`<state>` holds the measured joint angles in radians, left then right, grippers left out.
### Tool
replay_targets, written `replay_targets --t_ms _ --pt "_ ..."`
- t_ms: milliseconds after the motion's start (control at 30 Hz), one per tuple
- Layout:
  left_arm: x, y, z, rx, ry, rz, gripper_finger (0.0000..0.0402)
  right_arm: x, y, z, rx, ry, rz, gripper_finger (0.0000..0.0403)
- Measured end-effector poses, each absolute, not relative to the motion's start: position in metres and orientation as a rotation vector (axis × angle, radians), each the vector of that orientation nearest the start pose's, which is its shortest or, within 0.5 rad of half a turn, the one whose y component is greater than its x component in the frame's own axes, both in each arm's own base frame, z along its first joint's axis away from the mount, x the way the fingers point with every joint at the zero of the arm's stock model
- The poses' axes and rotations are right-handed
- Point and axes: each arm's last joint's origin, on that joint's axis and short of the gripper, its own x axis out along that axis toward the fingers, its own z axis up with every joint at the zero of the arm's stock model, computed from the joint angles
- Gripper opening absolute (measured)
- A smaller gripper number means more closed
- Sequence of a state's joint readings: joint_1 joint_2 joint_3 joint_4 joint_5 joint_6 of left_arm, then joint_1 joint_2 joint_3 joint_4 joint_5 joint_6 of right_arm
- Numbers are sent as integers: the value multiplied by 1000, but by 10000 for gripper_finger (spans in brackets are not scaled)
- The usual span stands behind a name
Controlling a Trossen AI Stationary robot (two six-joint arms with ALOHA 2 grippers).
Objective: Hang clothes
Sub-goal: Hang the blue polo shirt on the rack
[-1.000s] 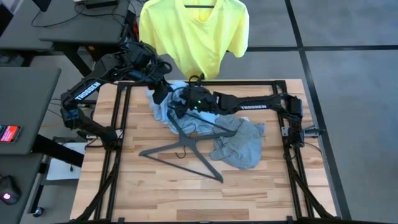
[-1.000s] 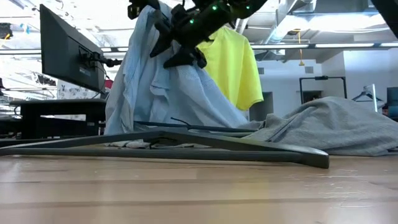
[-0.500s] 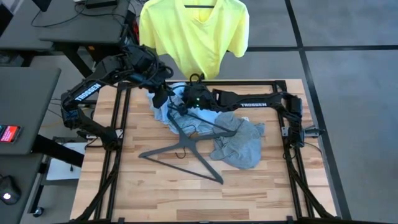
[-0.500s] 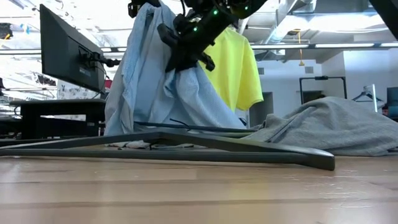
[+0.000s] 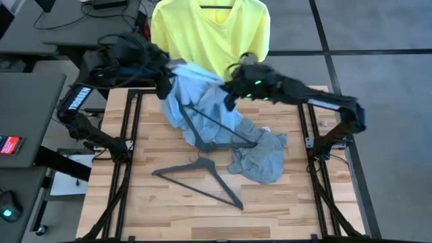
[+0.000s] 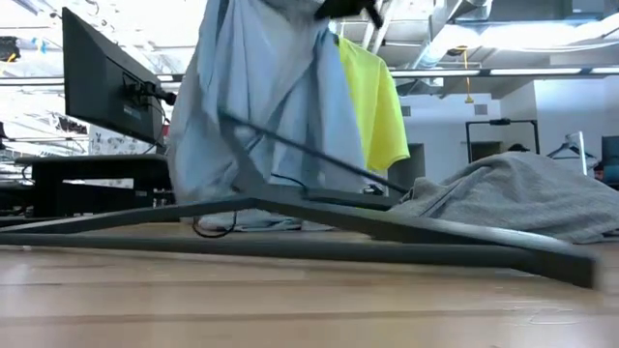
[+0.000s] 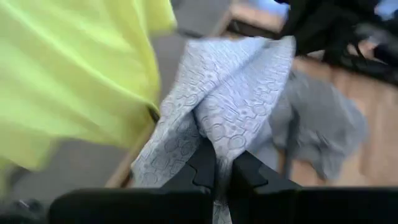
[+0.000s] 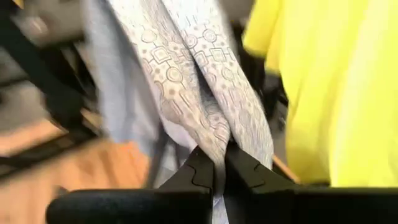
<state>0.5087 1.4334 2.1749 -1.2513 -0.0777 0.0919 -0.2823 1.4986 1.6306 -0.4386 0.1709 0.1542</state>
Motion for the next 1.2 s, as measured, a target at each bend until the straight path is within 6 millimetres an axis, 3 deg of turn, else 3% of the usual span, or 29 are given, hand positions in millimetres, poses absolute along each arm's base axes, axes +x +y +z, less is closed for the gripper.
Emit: replay_targets --t_ms 167,300,633,767,900,1067,1200 --pt "171 97 557 98 361 571 0 286 -93 461 75 134 -464 1" --pt "171 95 560 110 352 563 0 286 -93 462 56 127 -471 0" --pt "192 101 502 -4 769 518 0 310 -95 417 43 432 -454 0" --pt "201 105 487 -15 831 510 0 319 -98 402 46 511 -448 8" --pt "204 107 482 -12 845 511 0 316 -97 397 -6 589 -419 39" --pt "204 107 482 -8 849 506 0 302 -76 398 -15 690 -359 107" --pt "204 107 482 -16 849 504 0 303 -54 376 16 849 -302 166"
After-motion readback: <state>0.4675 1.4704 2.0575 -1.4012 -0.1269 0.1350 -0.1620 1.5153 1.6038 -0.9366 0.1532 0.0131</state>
